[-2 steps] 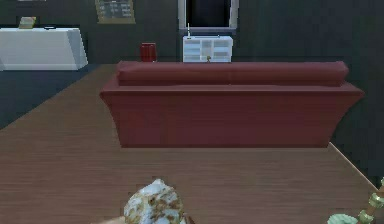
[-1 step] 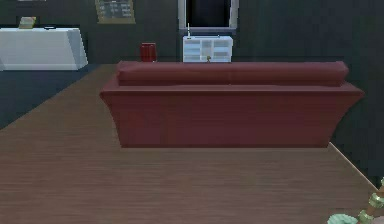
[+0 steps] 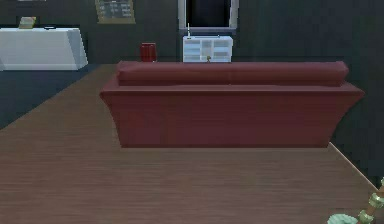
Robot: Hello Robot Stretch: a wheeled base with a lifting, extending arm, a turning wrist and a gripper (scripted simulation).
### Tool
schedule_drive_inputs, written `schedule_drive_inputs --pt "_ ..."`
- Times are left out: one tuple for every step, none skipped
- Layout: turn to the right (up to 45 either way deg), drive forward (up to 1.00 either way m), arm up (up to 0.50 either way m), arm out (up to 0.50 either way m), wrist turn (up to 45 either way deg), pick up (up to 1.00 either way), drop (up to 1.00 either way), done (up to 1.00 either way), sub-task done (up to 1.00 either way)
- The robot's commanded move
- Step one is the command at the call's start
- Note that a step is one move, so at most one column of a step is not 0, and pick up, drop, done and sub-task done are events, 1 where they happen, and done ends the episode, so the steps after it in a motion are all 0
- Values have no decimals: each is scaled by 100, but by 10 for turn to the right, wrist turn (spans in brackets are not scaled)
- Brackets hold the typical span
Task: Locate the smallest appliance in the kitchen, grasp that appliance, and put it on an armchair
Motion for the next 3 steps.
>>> schedule_drive_inputs --pt "0 0 0 0 450 0 0 0 0" --pt "0 0 0 0 360 0 0 0 0" --pt "0 0 -38 0 0 0 0 0 0"
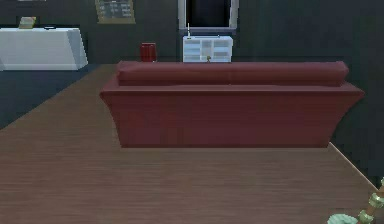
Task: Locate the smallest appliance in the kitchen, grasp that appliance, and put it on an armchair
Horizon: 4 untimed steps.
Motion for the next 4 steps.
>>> schedule_drive_inputs --pt "0 0 -32 0 0 0 0 0 0" --pt "0 0 0 0 0 0 100 0 0" --pt "0 0 10 0 0 0 0 0 0" --pt "0 0 0 -8 0 0 0 0 0"
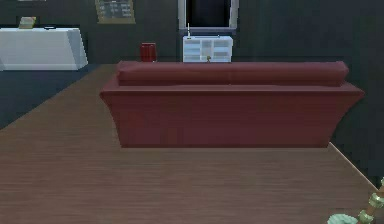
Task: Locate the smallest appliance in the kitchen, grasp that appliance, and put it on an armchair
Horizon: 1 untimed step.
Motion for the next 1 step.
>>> schedule_drive_inputs --pt "0 0 0 0 0 0 0 100 0"
